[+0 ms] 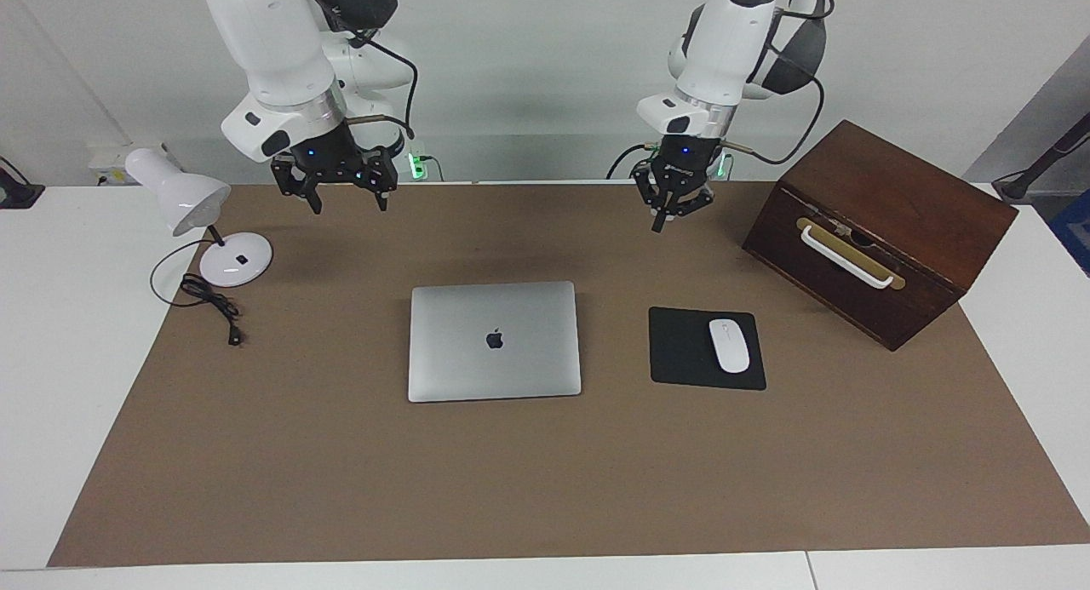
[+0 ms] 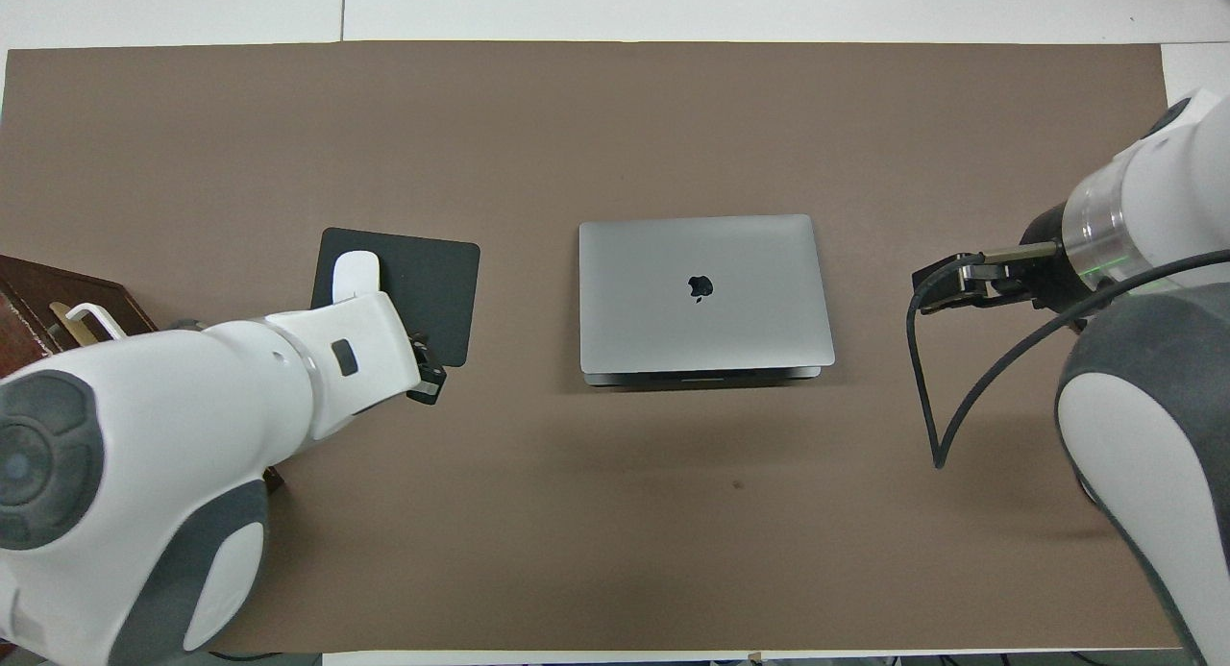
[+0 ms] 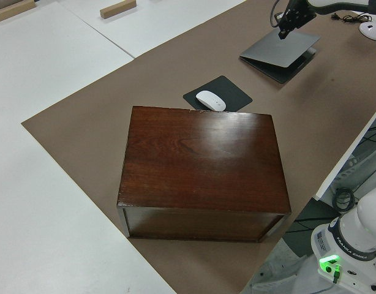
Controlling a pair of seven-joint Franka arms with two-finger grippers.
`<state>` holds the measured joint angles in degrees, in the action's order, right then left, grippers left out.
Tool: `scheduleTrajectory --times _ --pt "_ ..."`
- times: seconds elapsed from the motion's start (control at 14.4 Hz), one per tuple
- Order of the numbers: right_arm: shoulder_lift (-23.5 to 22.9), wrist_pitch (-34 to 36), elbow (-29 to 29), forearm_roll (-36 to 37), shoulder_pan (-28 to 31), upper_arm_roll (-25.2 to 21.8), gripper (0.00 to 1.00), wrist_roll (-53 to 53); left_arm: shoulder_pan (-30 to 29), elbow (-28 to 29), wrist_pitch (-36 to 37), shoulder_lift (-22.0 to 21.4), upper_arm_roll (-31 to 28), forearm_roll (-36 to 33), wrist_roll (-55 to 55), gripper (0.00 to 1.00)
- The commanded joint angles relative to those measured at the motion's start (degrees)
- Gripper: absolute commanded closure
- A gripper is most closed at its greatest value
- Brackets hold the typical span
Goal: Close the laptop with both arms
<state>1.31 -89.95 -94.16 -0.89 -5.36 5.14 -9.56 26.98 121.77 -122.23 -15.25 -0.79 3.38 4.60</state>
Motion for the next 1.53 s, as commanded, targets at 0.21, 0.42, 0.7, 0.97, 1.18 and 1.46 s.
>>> scheduleTrajectory --times 0.21,0.42,0.7,0.97,1.18,1.46 --pt "0.28 -3.12 -1.38 0.45 1.84 0.31 0.0 1.03 -9.48 -6.01 8.84 0.13 0.53 -0.12 7.16 1.0" --pt "-0.42 -3.74 -1.38 3.25 3.16 0.22 0.0 4.62 -14.14 -7.85 11.66 0.39 0.53 -0.12 9.28 1.0" --pt "-0.69 -4.09 -1.03 3.53 3.6 0.22 0.0 5.6 -20.11 -11.55 15.52 1.18 0.27 -0.12 12.53 1.0" --pt "-1.04 -3.57 -0.5 3.0 4.83 0.31 0.0 5.17 -23.2 -11.81 15.88 1.19 0.18 -0.3 12.71 0.43" --pt "-1.04 -3.22 -0.5 2.65 4.92 -0.75 0.0 5.78 -25.22 -12.25 16.41 1.1 0.18 -0.3 12.62 0.0" --pt "-0.87 -0.68 2.65 2.39 4.75 -1.71 0.0 5.43 -27.33 -12.78 16.94 1.19 0.18 -0.39 12.45 0.0"
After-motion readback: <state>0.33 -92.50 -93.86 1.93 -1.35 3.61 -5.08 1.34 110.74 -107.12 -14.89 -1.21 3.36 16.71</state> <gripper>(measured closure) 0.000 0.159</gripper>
